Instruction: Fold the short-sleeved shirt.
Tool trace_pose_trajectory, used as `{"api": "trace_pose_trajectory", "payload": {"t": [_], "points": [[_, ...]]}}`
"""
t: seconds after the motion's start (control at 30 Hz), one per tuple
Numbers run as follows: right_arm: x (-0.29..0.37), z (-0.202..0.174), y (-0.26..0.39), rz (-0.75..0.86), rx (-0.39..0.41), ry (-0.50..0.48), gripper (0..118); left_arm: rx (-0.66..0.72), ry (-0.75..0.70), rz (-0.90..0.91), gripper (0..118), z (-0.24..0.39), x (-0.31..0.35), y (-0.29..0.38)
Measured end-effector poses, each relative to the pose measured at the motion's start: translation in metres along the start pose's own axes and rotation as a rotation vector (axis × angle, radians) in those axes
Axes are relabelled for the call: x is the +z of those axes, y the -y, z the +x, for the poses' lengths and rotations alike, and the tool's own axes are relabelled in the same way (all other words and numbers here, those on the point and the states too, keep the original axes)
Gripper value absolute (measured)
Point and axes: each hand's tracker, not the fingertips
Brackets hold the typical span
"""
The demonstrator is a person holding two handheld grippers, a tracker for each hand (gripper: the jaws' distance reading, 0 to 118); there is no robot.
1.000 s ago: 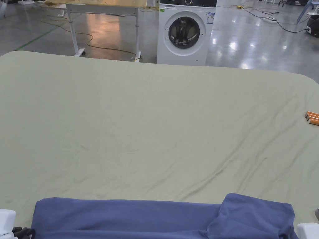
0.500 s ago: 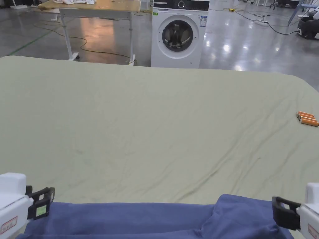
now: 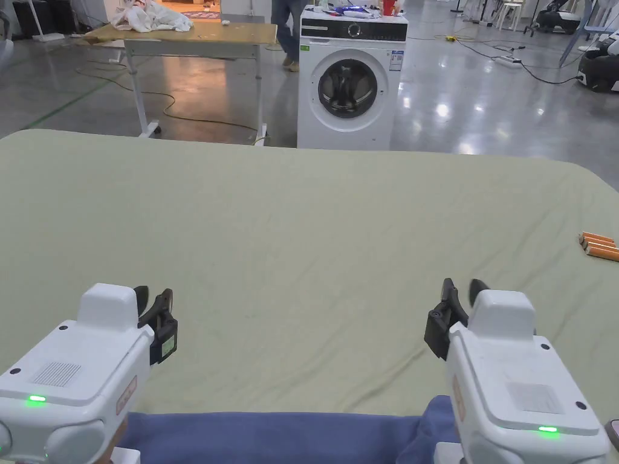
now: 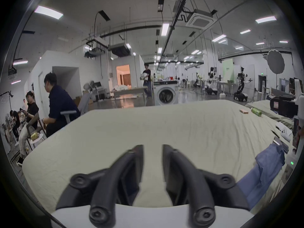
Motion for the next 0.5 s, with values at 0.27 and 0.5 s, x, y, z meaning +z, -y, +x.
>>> {"api": "trace_pose_trajectory", "payload": {"t": [0.27, 0.5], "points": [[-0.001, -0.027, 0.001, 0.04, -0.005, -0.042, 1, -0.011, -0.082, 0.153, 0, -0.007, 0.029, -0.008], [-0.006, -0.034, 0.002, 0.038, -0.001, -0.072, 1, 0.047, -0.077, 0.04, 0, -0.047, 0.041, -0.008]]}}
